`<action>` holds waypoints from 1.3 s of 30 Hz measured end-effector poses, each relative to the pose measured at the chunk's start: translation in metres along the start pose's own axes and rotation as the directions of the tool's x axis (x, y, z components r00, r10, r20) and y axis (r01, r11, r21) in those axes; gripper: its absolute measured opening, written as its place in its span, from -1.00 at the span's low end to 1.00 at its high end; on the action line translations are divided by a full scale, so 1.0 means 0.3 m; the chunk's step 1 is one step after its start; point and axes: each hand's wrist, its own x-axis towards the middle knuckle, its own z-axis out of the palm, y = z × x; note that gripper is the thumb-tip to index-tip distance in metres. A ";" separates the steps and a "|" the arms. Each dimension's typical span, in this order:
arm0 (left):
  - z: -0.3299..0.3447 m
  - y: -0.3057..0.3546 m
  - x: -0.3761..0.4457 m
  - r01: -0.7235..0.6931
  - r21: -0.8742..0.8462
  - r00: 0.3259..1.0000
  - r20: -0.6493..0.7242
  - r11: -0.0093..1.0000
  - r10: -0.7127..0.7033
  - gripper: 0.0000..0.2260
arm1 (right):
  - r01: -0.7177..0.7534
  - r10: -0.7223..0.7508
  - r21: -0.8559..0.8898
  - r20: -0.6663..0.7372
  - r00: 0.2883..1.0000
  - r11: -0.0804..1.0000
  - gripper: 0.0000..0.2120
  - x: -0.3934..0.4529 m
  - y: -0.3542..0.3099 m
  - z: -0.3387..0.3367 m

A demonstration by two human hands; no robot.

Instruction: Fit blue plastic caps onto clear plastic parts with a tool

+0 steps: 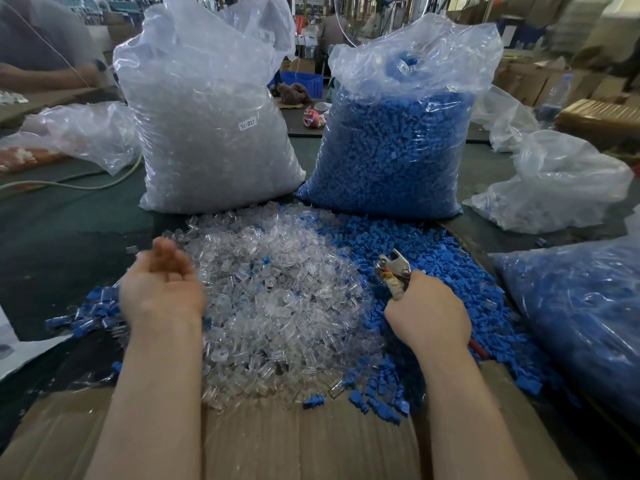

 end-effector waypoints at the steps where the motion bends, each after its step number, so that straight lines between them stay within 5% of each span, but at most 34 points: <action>1: 0.011 -0.012 -0.006 -0.008 0.176 1.000 0.030 0.984 0.003 -0.86 | -0.002 0.002 -0.013 0.016 1.000 1.000 -0.83 0.001 -0.001 0.000; 3: 0.012 -0.049 -0.012 -0.113 0.586 0.989 0.143 0.803 0.035 -0.93 | -0.008 0.009 -0.035 0.038 0.999 0.999 -0.83 0.002 -0.003 0.001; 6: 0.004 -0.106 -0.049 -0.347 0.860 0.909 0.406 0.375 -0.090 -0.94 | -0.012 0.013 -0.029 0.047 0.999 1.000 -0.88 0.002 -0.007 0.005; 11: -0.023 -0.210 -0.102 -0.654 0.729 0.737 0.552 -0.203 -0.390 -0.88 | -0.025 0.025 -0.012 0.053 0.998 1.000 -0.88 0.003 -0.004 0.004; 17: -0.028 -0.267 -0.129 -0.721 0.525 0.693 0.548 -0.452 -0.468 -0.72 | 0.003 -0.006 0.035 0.077 0.997 0.999 -0.80 0.010 -0.018 0.016; 20: -0.032 -0.276 -0.131 -0.720 0.476 0.690 0.569 -0.506 -0.447 -0.72 | 0.005 -0.006 0.027 0.056 0.998 1.000 -0.83 0.007 -0.023 0.021; 33: -0.033 -0.270 -0.119 -0.733 0.535 0.681 0.574 -0.421 -0.455 -0.90 | -0.066 0.065 0.031 0.047 0.997 0.997 -0.79 0.006 -0.022 0.020; 36: -0.032 -0.268 -0.115 -0.736 0.586 0.676 0.598 -0.340 -0.430 -0.93 | -0.044 0.044 0.085 0.000 0.999 0.995 -0.76 0.006 -0.024 0.019; 39: -0.021 -0.261 -0.116 -0.693 0.704 0.698 0.602 -0.155 -0.388 -0.94 | -0.008 0.018 0.191 -0.055 0.998 0.981 -0.69 0.008 -0.024 0.011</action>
